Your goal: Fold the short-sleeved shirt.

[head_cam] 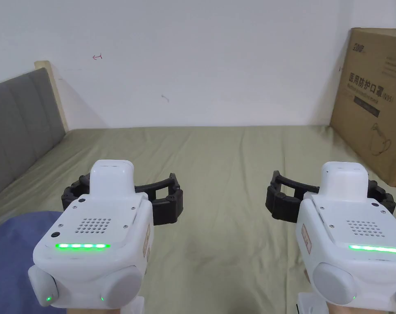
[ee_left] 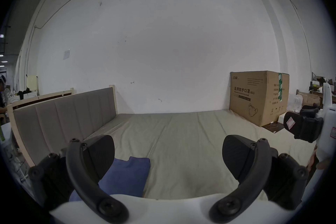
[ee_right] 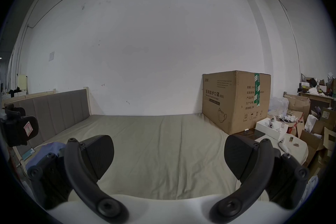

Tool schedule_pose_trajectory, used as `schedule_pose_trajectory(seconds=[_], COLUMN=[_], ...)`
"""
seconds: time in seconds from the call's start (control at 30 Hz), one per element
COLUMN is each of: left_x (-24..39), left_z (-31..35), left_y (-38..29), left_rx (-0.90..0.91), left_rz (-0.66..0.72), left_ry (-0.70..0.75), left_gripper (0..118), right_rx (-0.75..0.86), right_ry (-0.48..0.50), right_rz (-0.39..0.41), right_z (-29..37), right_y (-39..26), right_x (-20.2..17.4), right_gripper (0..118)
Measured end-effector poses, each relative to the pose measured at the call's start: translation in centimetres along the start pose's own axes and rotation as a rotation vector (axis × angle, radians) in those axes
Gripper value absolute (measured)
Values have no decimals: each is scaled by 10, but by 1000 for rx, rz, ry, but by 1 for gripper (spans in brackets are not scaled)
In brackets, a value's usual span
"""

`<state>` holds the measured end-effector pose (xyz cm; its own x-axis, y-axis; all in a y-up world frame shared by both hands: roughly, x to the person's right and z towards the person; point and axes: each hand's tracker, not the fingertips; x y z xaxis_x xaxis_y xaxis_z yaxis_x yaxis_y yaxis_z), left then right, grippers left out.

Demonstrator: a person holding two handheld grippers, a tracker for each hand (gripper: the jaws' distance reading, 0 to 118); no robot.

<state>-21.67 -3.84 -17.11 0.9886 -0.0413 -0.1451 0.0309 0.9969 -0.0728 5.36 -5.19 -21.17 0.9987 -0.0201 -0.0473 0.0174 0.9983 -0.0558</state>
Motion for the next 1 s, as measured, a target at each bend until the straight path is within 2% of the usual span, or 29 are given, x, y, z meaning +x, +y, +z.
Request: schedule_pose_trajectory(seconds=[0.17, 0.2, 0.23, 0.27, 0.3, 0.33, 0.37, 0.4, 0.5, 0.6, 0.67, 0.77, 0.83, 1.0], left_x=[1, 1, 0, 1, 2, 4, 5, 6, 1, 1, -2, -10, -20, -58], left_z=[0, 0, 3, 3, 2, 0, 0, 1, 2, 1, 0, 2, 6, 25], left_y=[1, 1, 0, 0, 0, -1, -2, -3, -3, -3, -3, -2, -2, -1], left_rx=[-21, -20, -6, -6, -12, -21, -19, -9, -12, -15, -23, -31, -39, -55], left_rz=[-2, 3, 12, 12, 9, -5, -25, -25, 7, 9, 22, 37, 19, 20], left_ry=[-5, -12, -33, -40, -30, -8, 15, 6, -54, -44, -49, -44, -11, 128], left_gripper=[116, 106, 89, 63, 26, 7, 3, 0, 0, 0, 0, 0, 0, 0], right_rx=[-22, -21, -17, -13, -21, -38, -33, -42, -40, -59, -70, -74, -78, -96], right_ry=[17, 20, 18, 10, -21, -59, -52, -15, -26, -28, -20, 2, 39, 190], right_rz=[-13, -9, -6, -2, 4, 4, -8, -31, -27, -7, -35, -25, 5, -14], right_z=[-1, 2, 4, 6, 5, 1, 1, 1, 2, 0, -1, -4, -9, -22], right_y=[-1, -1, -2, -2, -2, -3, -4, -4, -4, -2, -2, -2, -1, -1], right_x=[2, 2, 1, 0, -2, -2, -1, 4, 5, 4, 4, -2, -14, -59], right_gripper=[117, 112, 100, 74, 25, 7, 6, 0, 0, 0, 0, 0, 0, 0])
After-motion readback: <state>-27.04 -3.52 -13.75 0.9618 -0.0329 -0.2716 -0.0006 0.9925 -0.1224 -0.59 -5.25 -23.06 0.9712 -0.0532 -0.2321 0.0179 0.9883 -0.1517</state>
